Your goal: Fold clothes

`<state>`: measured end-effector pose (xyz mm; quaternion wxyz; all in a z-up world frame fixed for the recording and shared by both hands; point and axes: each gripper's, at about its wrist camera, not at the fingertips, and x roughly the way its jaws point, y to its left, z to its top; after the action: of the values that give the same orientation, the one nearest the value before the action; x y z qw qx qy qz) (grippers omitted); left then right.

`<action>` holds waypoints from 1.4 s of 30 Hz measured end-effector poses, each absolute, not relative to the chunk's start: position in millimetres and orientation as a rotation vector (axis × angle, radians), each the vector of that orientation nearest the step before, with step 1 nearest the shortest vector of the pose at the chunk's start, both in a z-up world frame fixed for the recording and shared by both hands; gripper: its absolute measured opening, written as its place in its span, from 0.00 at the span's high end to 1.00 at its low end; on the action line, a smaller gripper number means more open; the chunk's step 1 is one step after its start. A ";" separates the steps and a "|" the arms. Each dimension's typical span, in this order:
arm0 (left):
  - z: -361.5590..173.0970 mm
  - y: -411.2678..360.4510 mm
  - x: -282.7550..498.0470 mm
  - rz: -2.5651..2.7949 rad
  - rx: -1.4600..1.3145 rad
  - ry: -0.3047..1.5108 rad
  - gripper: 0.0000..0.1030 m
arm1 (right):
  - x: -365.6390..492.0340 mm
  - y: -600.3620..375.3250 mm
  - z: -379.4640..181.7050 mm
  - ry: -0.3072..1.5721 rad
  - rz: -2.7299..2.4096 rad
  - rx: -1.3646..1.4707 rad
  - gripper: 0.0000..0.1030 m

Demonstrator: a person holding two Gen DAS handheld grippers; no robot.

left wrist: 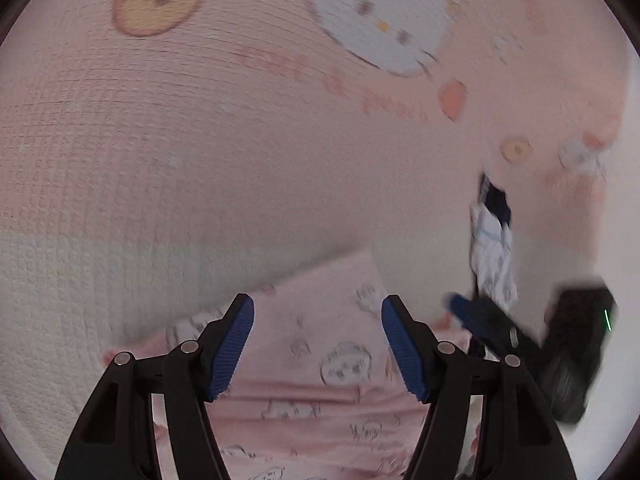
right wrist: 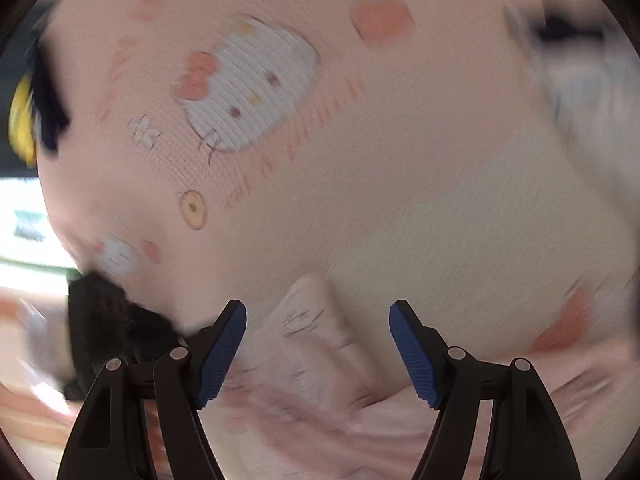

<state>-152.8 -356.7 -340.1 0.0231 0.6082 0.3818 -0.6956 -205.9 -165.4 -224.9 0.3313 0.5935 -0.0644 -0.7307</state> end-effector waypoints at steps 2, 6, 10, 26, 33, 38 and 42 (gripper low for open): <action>-342.7 -362.0 -157.9 -2.111 1.883 1.190 0.38 | -194.7 -173.2 -219.4 0.000 -1.932 1.458 0.29; -345.7 -348.9 -170.9 -2.079 1.953 1.213 0.38 | -175.5 -185.0 -235.5 0.075 -1.830 1.437 0.29; -351.5 -333.2 -186.3 -2.032 2.024 1.216 0.38 | -156.2 -206.7 -253.7 0.255 -1.772 1.479 0.29; -370.4 -312.3 -201.5 -1.999 2.058 1.169 0.38 | -166.5 -215.6 -271.6 0.200 -1.874 1.605 0.29; -371.8 -303.7 -199.5 -2.054 2.051 1.111 0.38 | -175.2 -216.4 -276.7 0.013 -1.883 1.660 0.64; -376.2 -303.0 -197.1 -2.000 2.076 1.159 0.49 | -178.3 -210.5 -279.7 -0.064 -1.865 1.677 0.91; -380.1 -305.8 -193.2 -1.926 2.095 1.309 0.49 | -185.4 -202.7 -275.4 -0.146 -1.849 1.642 0.92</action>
<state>-193.2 -305.8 -380.1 0.0045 0.6689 0.4180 -0.6147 -185.4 -202.7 -275.4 0.3262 0.6265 -0.0558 -0.7056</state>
